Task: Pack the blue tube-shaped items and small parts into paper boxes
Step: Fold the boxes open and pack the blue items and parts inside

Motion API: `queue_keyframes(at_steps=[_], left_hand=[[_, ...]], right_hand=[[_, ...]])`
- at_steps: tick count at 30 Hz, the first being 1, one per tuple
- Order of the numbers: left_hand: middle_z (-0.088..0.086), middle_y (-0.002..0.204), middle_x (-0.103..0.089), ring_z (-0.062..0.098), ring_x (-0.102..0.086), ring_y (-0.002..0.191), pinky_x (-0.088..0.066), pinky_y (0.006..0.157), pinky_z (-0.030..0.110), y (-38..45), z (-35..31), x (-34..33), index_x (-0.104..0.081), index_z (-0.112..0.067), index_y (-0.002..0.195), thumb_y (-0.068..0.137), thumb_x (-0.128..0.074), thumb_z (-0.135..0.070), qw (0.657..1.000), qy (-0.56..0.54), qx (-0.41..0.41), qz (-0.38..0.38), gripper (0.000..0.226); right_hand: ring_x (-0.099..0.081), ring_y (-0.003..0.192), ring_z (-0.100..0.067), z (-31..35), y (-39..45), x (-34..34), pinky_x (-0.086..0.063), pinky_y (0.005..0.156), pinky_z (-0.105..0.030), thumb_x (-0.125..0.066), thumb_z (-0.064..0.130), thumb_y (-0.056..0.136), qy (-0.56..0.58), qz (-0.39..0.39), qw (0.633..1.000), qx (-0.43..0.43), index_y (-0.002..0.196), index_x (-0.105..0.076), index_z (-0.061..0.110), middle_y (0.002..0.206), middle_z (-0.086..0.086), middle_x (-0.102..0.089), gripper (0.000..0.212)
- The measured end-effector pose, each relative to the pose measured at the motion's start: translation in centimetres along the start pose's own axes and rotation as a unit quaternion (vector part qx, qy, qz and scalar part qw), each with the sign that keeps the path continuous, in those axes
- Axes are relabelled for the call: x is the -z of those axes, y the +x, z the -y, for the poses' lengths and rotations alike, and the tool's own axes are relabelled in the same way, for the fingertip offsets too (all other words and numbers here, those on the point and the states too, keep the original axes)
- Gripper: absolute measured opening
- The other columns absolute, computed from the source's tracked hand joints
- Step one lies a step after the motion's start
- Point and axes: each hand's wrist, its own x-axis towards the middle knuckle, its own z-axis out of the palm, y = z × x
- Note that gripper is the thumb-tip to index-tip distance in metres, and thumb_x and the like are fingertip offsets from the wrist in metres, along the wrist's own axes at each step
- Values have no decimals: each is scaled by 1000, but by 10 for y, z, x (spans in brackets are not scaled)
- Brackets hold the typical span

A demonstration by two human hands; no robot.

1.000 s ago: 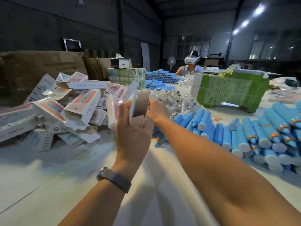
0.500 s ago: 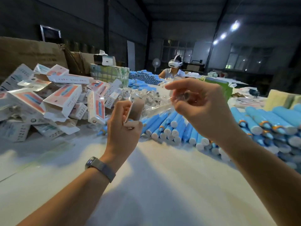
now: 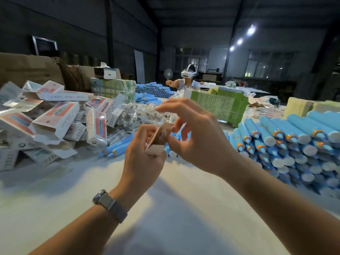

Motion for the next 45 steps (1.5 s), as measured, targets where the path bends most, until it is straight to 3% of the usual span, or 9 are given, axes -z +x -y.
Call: queue_keyframes(at_steps=[4, 8, 12, 14, 18, 23, 31, 38, 45], left_hand=[[-8, 81, -58, 14, -56, 69, -46, 60, 27, 4, -7, 0, -60, -6, 110, 68, -56, -12, 999, -40, 5, 15, 43], [-7, 93, -70, 2, -66, 79, -50, 67, 15, 3, -14, 0, -51, 2, 123, 73, -63, -10, 986, -159, 27, 49, 53], [-2, 109, -66, 12, -69, 96, -58, 77, 30, 6, -14, 9, -29, -21, 118, 80, -71, -21, 953, -278, 25, 119, 57], [-15, 104, -66, 10, -70, 92, -57, 74, 27, 5, -17, 9, -26, -33, 106, 82, -71, -28, 950, -286, 16, 128, 51], [-8, 110, -68, 23, -73, 93, -59, 72, 32, 1, -22, 5, -32, -48, 105, 83, -71, -34, 960, -264, -2, 95, 47], [-10, 114, -67, 19, -73, 96, -59, 73, 28, -6, -27, -1, -40, -50, 121, 93, -62, -31, 960, -260, -44, 97, 40], [-12, 110, -67, 8, -71, 87, -56, 74, 23, -10, -33, -2, -48, -44, 115, 102, -53, -22, 951, -279, -50, 125, 26], [-11, 112, -68, 5, -69, 86, -56, 73, 24, -11, -35, -3, -49, -46, 112, 98, -50, -26, 948, -284, -42, 138, 25], [-10, 114, -68, 4, -68, 92, -57, 75, 25, -12, -37, -4, -45, -49, 113, 98, -49, -26, 941, -301, -30, 150, 27]], right_hand=[[-59, 72, -14, -8, -1, 0, -46, 63, -20, -75, -6, 74, 55, -58, 997, 10, 97, -66, 12, 104, -1, -56, 30], [-59, 91, -13, -16, -5, 0, -43, 71, -19, -69, 7, 83, 98, -2, 995, -17, 95, -73, 14, 105, -3, -59, 14], [-63, 88, -14, -17, -11, 4, -54, 76, -33, -67, 11, 87, 210, 54, 972, -89, 105, -64, 28, 100, 12, -66, 26], [-62, 72, -9, -17, -17, 4, -51, 69, -28, -68, 11, 88, 231, 29, 967, -104, 106, -62, 27, 87, 20, -66, 25], [-58, 64, -7, -14, -31, 0, -52, 61, -33, -65, 10, 84, 235, -36, 963, -123, 107, -57, 31, 88, 20, -63, 32], [-61, 76, -26, -18, -41, -1, -53, 67, -40, -73, 16, 80, 283, -85, 942, -157, 116, -50, 31, 98, -9, -64, 45], [-61, 79, -6, -24, -44, 0, -51, 71, -21, -74, 21, 82, 245, -60, 957, -144, 101, -63, 48, 94, 20, -64, 35], [-65, 99, -18, -26, -40, 15, -52, 74, -25, -79, 14, 74, 265, -70, 954, -119, 96, -70, 22, 121, 0, -63, 25], [-62, 93, -20, -20, -35, 15, -49, 70, -29, -83, 5, 70, 270, -102, 956, -59, 107, -61, 30, 101, 7, -66, 49]])
